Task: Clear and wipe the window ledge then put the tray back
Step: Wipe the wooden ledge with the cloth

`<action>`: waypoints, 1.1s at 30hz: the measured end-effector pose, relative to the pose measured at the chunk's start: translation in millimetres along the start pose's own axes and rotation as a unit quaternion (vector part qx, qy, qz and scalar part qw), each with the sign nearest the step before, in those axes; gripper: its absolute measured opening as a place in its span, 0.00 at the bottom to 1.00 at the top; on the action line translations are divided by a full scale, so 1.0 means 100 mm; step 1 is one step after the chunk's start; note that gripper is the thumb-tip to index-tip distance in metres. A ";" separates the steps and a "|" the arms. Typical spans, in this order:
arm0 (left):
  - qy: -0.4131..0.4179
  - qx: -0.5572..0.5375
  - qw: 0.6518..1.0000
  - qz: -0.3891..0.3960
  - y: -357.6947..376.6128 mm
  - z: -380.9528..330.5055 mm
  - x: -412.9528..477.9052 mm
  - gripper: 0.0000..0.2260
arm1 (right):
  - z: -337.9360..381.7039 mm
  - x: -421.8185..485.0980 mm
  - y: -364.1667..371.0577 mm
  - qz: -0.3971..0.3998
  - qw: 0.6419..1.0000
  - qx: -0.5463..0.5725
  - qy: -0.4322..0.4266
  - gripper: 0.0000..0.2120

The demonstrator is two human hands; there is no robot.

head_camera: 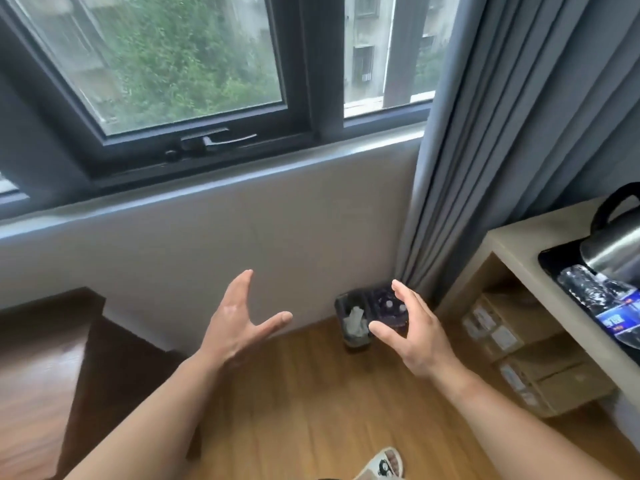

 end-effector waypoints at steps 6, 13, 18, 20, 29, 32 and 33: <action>-0.041 -0.020 0.998 -0.033 -0.42 1.10 -0.84 0.61 | 0.58 -0.41 1.10 0.065 0.997 -0.019 -0.039 0.51; -0.137 -0.047 0.985 -0.089 -0.93 2.33 -1.90 0.61 | 1.31 -0.83 2.40 0.176 0.980 -0.031 -0.091 0.52; -0.208 -0.054 0.969 -0.123 -1.21 3.03 -2.63 0.59 | 1.79 -1.09 3.27 0.252 0.958 -0.043 -0.130 0.51; -0.240 -0.051 0.959 -0.140 -1.31 3.27 -2.92 0.60 | 1.98 -1.20 3.59 0.279 0.948 -0.045 -0.147 0.51; -0.344 -0.082 0.913 -0.204 -1.67 4.11 -4.03 0.60 | 2.67 -1.67 4.86 0.401 0.891 -0.058 -0.205 0.53; -0.381 -0.086 0.895 -0.217 -1.73 4.38 -4.32 0.60 | 2.87 -1.79 5.27 0.438 0.869 -0.069 -0.219 0.60; -0.392 -0.086 0.889 -0.221 -1.74 4.48 -4.41 0.60 | 2.93 -1.83 5.42 0.450 0.861 -0.071 -0.224 0.62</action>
Point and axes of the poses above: each hand's wrist, its own x-axis towards the middle knuckle, its own y-axis out of the palm, z = x × y, the point moved 8 cm from there along x, towards the middle knuckle, and after that the axes turned 11 degrees about x, right-handed, at the moved point
